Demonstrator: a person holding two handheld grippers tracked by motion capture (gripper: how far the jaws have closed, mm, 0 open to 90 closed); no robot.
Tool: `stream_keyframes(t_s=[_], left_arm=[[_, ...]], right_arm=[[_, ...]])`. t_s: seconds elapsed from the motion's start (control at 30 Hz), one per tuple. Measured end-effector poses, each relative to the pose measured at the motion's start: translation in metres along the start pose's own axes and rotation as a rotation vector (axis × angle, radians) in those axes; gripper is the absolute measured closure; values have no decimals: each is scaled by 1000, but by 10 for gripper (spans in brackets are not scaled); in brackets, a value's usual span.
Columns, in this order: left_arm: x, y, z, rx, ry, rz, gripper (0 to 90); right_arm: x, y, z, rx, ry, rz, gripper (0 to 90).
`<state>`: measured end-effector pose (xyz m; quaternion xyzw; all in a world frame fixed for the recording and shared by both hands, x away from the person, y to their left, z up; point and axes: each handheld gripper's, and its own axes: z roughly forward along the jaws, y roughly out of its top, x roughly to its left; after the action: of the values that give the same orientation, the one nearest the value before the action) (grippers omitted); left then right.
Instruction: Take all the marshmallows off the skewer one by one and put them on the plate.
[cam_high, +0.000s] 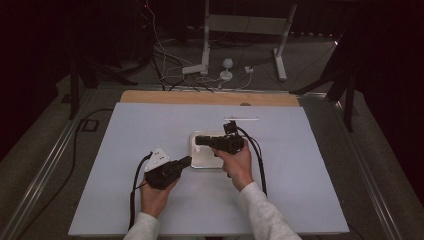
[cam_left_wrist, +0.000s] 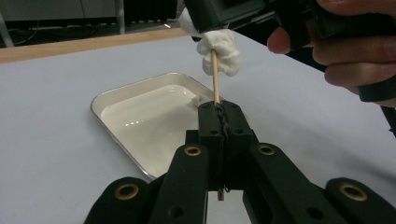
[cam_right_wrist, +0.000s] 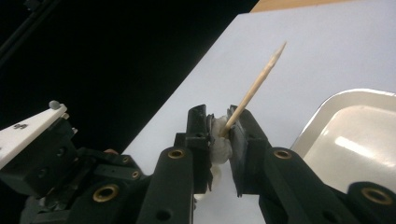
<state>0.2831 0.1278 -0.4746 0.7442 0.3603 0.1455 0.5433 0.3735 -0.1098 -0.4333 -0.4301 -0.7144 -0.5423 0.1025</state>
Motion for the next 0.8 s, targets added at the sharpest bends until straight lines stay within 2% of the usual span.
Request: stream_keyframes(t_s=[0.1,0.17,0.2,0.27,0.33,0.47,0.67,0.7,0.73,0.77,0.8], left_arm=[[0,-1,-1,15,6,8,900],[0,-1,-1,4,-6,-1,900],[-1,0,-1,8,-4,7,900],[-2,-1,1,14,-8,15,900],[-2,0,0,10,-5,12,900],[-1,1,-3,11,5,18,900],[-1,1,-3,22,18,25,900],[-1,0,-4,44,32,39,900],[0,-3,-4,76,50,51,900],[3,-7,-5,83,54,30,900],[8,-10,-6,71,46,-13,900]], right_arm=[[-2,4,-7,-60,-32,0,804],[-5,7,-11,-75,-32,16,805],[-6,9,-12,-66,-27,9,804],[-3,11,-14,-52,-61,-32,803],[-1,13,-15,-53,-66,-49,803],[-1,14,-13,-64,-61,-42,803],[2,15,-13,-97,-95,-64,804],[1,17,-20,-157,-165,-70,819],[-4,21,-31,-212,-185,-48,822],[-4,21,-31,-212,-185,-48,822],[-10,27,-42,-239,-169,-15,822]])
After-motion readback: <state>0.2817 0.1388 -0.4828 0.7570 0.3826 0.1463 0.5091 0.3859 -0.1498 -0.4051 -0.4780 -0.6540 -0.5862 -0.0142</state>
